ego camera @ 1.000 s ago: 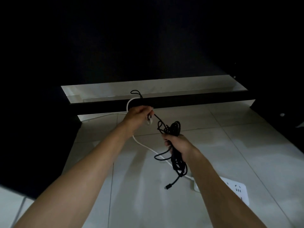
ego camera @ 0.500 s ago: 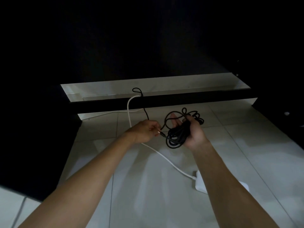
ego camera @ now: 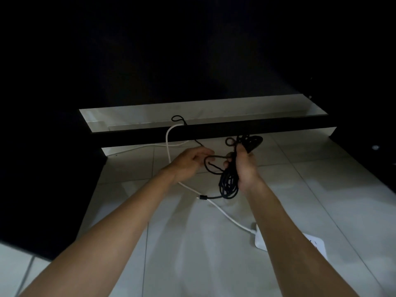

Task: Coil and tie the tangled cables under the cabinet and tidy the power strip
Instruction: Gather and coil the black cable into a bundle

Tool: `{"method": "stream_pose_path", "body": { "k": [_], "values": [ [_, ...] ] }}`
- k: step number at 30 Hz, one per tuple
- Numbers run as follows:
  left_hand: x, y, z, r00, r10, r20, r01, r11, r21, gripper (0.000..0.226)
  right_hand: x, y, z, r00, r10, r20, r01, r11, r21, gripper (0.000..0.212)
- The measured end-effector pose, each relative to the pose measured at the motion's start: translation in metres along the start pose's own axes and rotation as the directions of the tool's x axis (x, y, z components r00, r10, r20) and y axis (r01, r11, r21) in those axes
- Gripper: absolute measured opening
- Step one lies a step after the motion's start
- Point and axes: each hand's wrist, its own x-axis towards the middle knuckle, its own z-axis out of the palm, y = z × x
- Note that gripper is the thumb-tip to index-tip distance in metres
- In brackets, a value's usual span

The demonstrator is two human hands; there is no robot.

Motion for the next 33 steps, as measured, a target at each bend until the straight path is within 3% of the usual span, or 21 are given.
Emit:
{"method": "stream_pose_path", "body": {
  "k": [3, 5, 8, 10, 15, 18, 20, 23, 26, 28, 31, 33],
  "values": [
    [-0.002, 0.021, -0.004, 0.999, 0.000, -0.049, -0.006, 0.991, -0.132, 0.033, 0.001, 0.004, 0.005, 0.997, -0.072, 0.026, 0.075, 0.978, -0.196, 0.024],
    [-0.001, 0.028, 0.000, 0.997, 0.058, -0.059, -0.062, 0.995, -0.072, 0.038, 0.000, 0.006, 0.010, 0.992, -0.098, 0.074, 0.116, 0.940, -0.320, 0.030],
    [0.003, 0.031, 0.008, 0.985, 0.108, -0.137, -0.098, 0.992, 0.074, 0.046, -0.006, 0.007, 0.016, 0.987, -0.118, 0.108, 0.149, 0.923, -0.354, 0.046],
    [0.005, 0.033, 0.008, 0.982, 0.103, -0.158, -0.101, 0.995, 0.025, 0.037, -0.010, 0.003, 0.015, 0.978, -0.170, 0.125, 0.202, 0.922, -0.331, 0.036],
    [0.008, 0.035, 0.000, 0.959, 0.007, -0.283, -0.044, 0.991, -0.125, 0.034, -0.020, -0.008, 0.002, 0.880, -0.195, 0.434, 0.296, 0.938, -0.178, 0.018],
    [0.012, 0.049, -0.012, 0.932, -0.010, -0.363, -0.052, 0.986, -0.161, 0.031, -0.023, 0.003, 0.000, 0.832, -0.118, 0.542, 0.412, 0.786, -0.461, 0.025],
    [0.012, 0.060, -0.022, 0.924, 0.015, -0.383, -0.089, 0.980, -0.176, 0.028, -0.025, 0.018, -0.003, 0.851, -0.077, 0.519, 0.411, 0.713, -0.568, 0.036],
    [0.008, 0.060, -0.029, 0.901, 0.033, -0.433, -0.124, 0.975, -0.183, 0.022, -0.023, 0.032, -0.004, 0.927, -0.129, 0.352, 0.286, 0.852, -0.439, 0.030],
    [0.000, 0.035, -0.023, 0.865, 0.023, -0.501, -0.133, 0.974, -0.185, 0.013, -0.017, 0.021, -0.001, 0.957, -0.199, 0.209, 0.261, 0.907, -0.330, 0.023],
    [-0.010, 0.020, -0.015, 0.927, 0.007, -0.374, -0.074, 0.984, -0.164, 0.013, -0.010, 0.013, 0.005, 0.962, -0.220, 0.163, 0.261, 0.914, -0.311, 0.027],
    [-0.022, 0.005, -0.001, 1.000, 0.004, -0.024, -0.007, 0.994, -0.105, 0.054, -0.004, 0.010, 0.020, 0.967, -0.148, 0.207, 0.206, 0.932, -0.299, 0.025],
    [-0.030, 0.006, 0.008, 0.995, 0.044, 0.092, -0.039, 0.998, -0.059, 0.074, -0.003, 0.013, 0.032, 0.971, -0.058, 0.234, 0.132, 0.941, -0.313, 0.048]
  ]
}}
